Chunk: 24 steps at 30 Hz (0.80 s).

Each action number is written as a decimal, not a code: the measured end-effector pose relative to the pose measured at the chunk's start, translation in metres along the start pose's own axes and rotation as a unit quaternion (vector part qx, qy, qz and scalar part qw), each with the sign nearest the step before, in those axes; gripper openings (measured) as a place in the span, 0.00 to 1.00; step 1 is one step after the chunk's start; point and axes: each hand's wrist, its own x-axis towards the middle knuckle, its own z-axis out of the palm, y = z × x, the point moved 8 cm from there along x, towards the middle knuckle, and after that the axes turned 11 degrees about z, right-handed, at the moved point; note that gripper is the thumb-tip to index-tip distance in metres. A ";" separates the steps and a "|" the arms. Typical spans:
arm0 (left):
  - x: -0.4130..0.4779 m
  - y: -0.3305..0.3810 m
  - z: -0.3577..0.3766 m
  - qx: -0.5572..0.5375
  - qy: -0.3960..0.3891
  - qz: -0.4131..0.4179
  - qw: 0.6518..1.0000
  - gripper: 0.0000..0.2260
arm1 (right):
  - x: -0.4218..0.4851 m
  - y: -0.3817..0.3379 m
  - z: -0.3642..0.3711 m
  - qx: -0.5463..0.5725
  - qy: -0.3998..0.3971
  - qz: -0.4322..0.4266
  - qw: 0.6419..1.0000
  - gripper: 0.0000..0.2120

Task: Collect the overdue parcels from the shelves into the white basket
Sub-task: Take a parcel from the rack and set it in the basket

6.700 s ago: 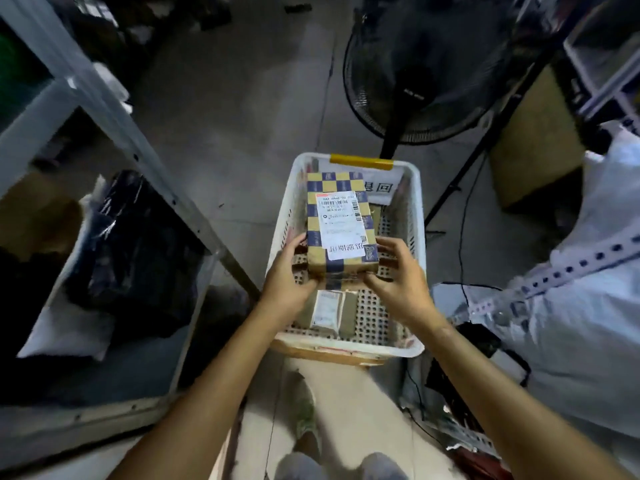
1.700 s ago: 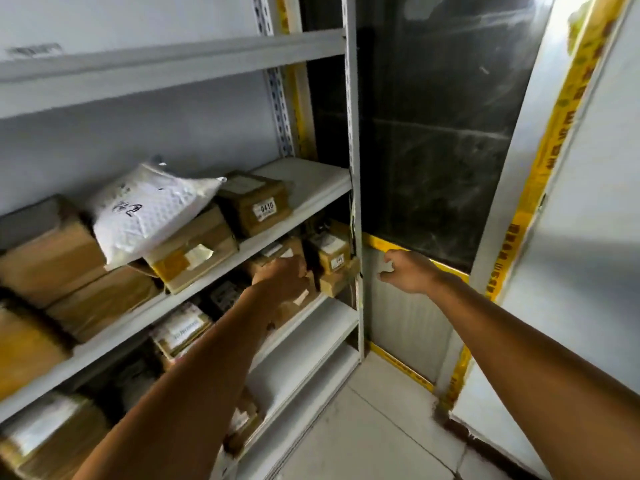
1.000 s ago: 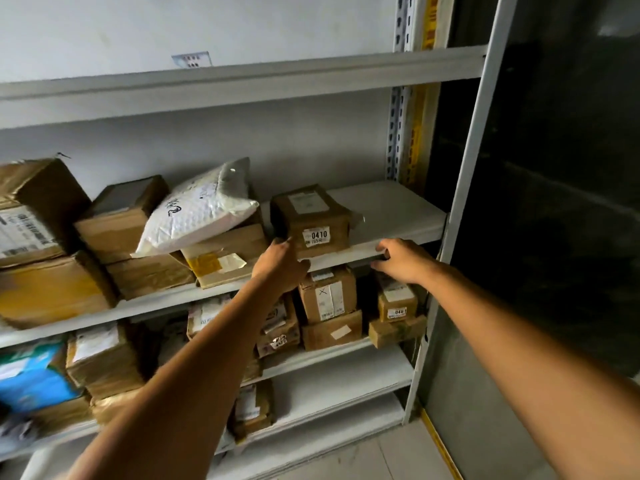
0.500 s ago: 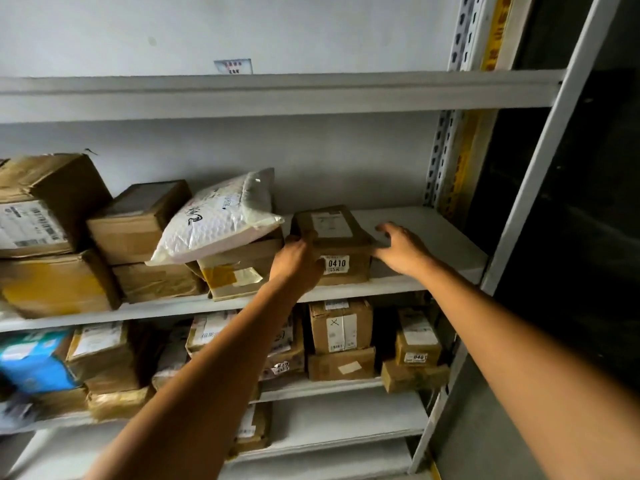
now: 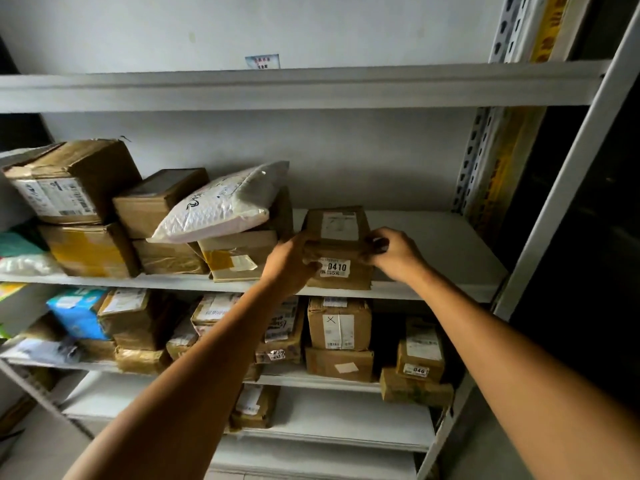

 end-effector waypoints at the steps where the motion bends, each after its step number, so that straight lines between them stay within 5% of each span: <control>1: -0.001 0.002 -0.001 -0.005 0.001 0.001 1.000 0.24 | -0.003 0.002 -0.004 0.002 -0.003 -0.003 1.000 0.23; 15: 0.004 -0.022 0.020 -0.177 -0.010 -0.066 0.982 0.33 | -0.010 0.026 -0.005 0.132 -0.032 0.023 0.990 0.32; 24: -0.003 -0.033 0.026 -0.254 0.014 -0.088 0.963 0.38 | -0.021 0.026 -0.001 0.121 0.002 0.016 0.993 0.34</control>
